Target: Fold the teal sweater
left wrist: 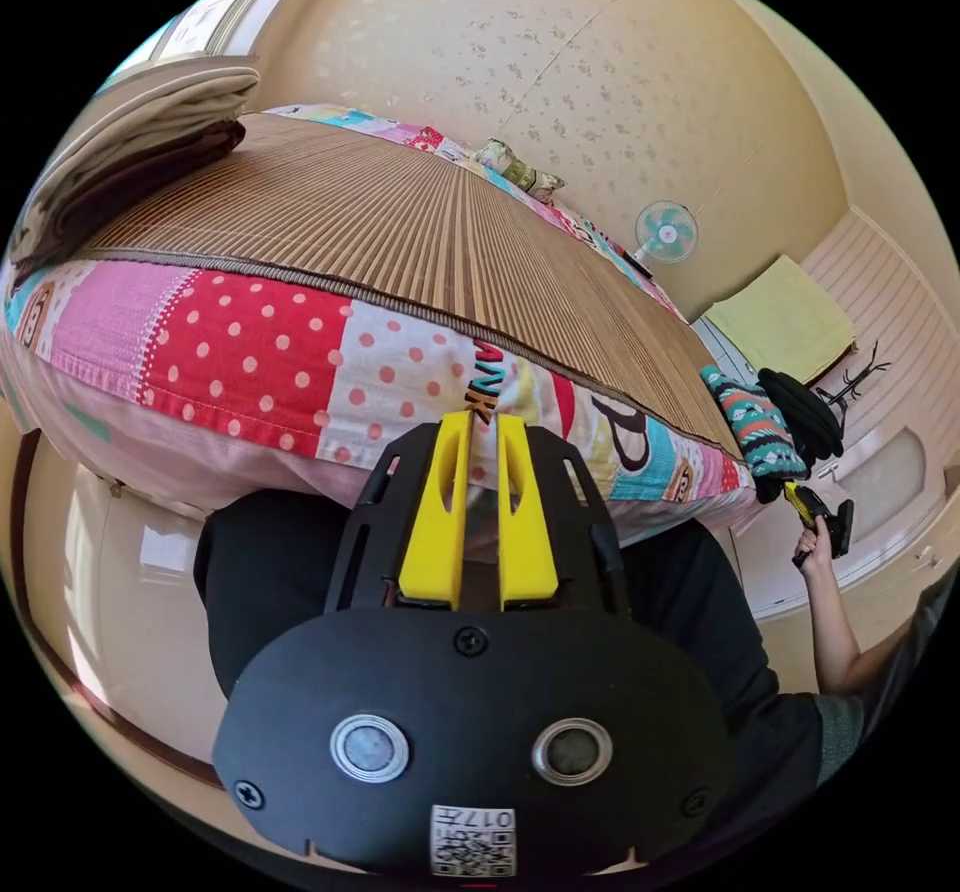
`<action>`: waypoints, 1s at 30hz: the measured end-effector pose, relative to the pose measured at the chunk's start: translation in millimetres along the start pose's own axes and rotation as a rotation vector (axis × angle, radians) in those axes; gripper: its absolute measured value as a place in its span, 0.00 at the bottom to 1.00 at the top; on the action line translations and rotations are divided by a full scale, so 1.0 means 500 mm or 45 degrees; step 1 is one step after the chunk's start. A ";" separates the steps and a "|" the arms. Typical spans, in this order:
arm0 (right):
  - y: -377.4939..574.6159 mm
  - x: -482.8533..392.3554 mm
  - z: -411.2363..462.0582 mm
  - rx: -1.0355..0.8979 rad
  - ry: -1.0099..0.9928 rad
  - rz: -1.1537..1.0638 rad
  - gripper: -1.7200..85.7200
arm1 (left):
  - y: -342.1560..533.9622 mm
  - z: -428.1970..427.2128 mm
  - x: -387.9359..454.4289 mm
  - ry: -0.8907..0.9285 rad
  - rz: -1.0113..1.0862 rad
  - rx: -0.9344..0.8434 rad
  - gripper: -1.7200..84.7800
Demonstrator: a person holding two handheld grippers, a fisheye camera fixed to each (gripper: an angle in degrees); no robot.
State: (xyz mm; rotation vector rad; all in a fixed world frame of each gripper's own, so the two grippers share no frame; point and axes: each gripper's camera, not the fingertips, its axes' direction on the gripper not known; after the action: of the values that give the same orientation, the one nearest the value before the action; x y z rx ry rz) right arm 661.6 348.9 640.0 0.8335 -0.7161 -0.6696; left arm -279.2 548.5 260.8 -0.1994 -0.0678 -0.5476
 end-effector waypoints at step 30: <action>0.021 -0.523 0.442 -0.356 -0.305 -0.425 0.05 | -0.051 0.138 -0.133 0.069 -0.061 0.018 0.08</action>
State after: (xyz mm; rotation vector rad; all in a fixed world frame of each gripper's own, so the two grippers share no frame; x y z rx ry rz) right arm 340.2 461.7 677.5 0.6239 -0.6827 -1.1571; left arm -349.9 575.2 324.7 -0.1698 -0.0240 -0.6000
